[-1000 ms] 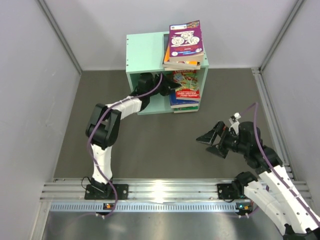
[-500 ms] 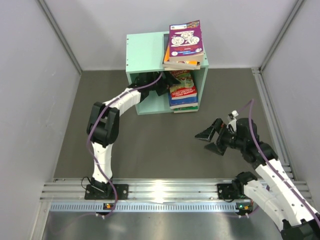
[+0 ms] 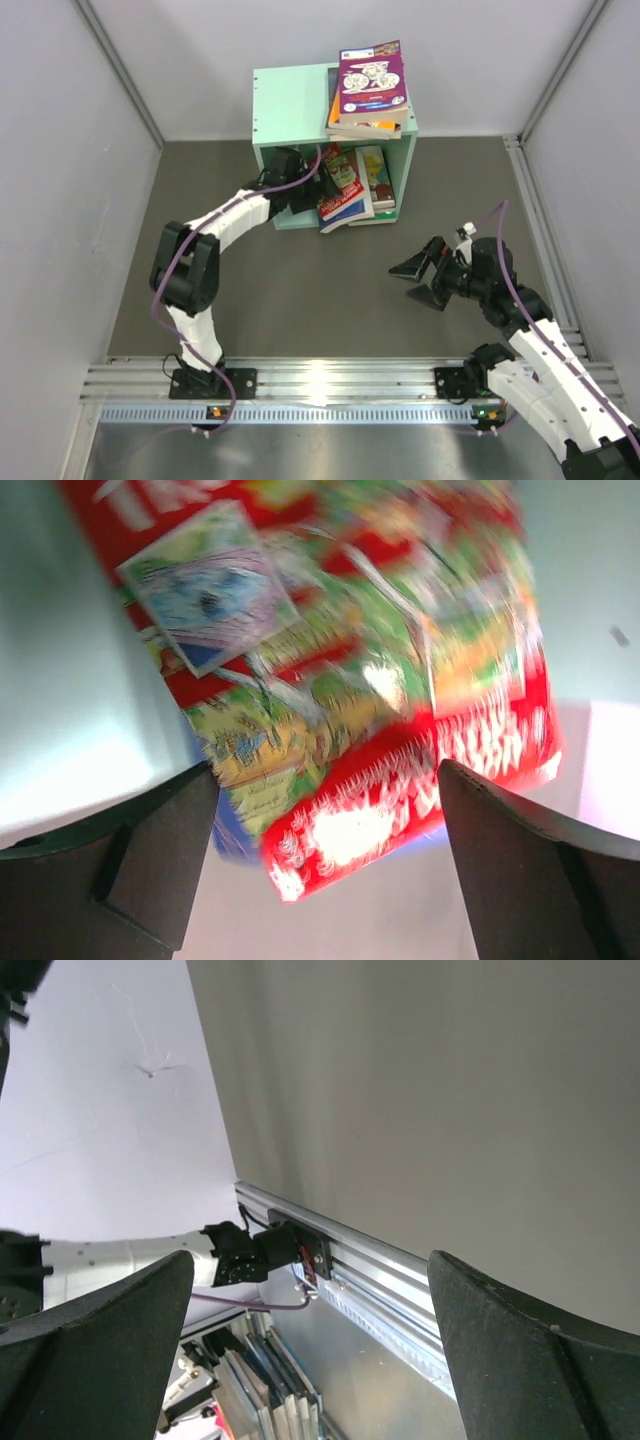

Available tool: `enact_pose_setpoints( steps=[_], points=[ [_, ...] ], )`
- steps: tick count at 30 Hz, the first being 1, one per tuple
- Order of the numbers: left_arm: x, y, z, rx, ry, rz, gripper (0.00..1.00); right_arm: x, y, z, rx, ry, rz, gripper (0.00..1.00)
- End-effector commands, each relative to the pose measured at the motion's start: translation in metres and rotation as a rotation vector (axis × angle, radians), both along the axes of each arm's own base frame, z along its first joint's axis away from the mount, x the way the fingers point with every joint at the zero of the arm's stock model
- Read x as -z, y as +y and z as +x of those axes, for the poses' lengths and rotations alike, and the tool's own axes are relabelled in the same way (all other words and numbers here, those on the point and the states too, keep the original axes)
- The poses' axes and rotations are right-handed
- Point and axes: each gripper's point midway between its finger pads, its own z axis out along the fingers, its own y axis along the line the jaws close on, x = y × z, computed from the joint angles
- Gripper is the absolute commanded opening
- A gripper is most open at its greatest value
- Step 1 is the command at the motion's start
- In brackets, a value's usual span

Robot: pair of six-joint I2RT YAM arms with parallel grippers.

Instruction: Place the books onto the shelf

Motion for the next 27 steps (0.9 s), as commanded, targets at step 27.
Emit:
enact_pose_setpoints(
  steps=[27],
  points=[
    [-0.123,-0.094,-0.048,0.264,-0.403,-0.003,0.92,-0.004,-0.003,0.008,0.015,-0.087,-0.001,1.0]
  ],
)
